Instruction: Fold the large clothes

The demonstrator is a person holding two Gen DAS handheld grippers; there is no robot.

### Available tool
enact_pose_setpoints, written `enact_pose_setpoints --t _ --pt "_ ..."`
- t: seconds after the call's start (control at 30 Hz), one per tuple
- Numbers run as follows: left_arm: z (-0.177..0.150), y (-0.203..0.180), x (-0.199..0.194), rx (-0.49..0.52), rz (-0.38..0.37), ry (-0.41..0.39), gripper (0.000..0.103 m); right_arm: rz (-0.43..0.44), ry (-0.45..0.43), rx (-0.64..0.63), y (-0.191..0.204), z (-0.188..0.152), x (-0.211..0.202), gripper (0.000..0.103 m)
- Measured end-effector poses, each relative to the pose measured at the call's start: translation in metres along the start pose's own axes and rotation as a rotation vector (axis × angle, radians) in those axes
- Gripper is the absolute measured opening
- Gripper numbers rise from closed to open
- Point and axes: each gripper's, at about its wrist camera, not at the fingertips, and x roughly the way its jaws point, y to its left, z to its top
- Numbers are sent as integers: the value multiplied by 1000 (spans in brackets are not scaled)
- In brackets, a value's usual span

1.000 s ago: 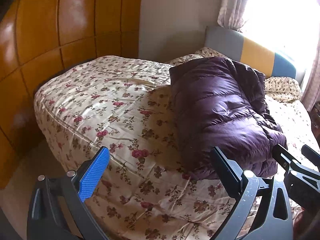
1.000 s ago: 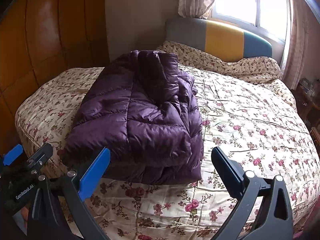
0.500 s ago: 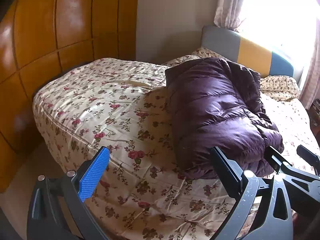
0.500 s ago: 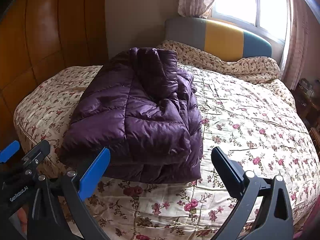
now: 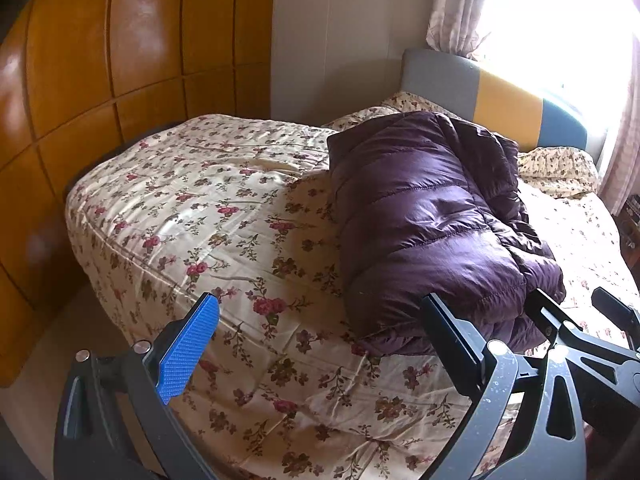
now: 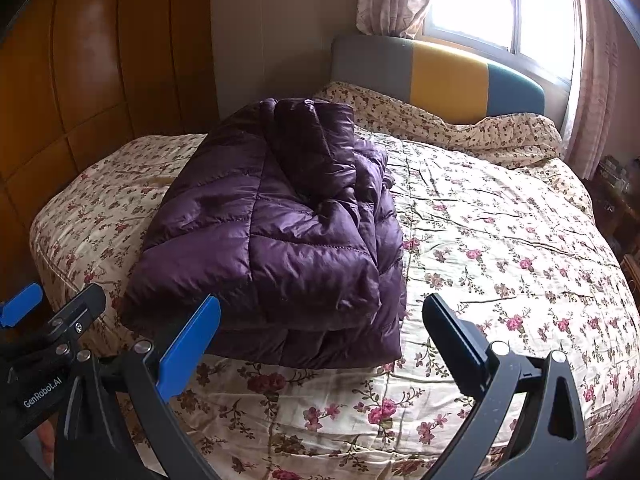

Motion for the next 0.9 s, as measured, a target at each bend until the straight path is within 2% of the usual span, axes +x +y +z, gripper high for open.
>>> enact_pose_setpoints --t 0.9 --pt "2 -12 -5 40 -5 -4 100 -13 16 10 -9 -3 4 101"
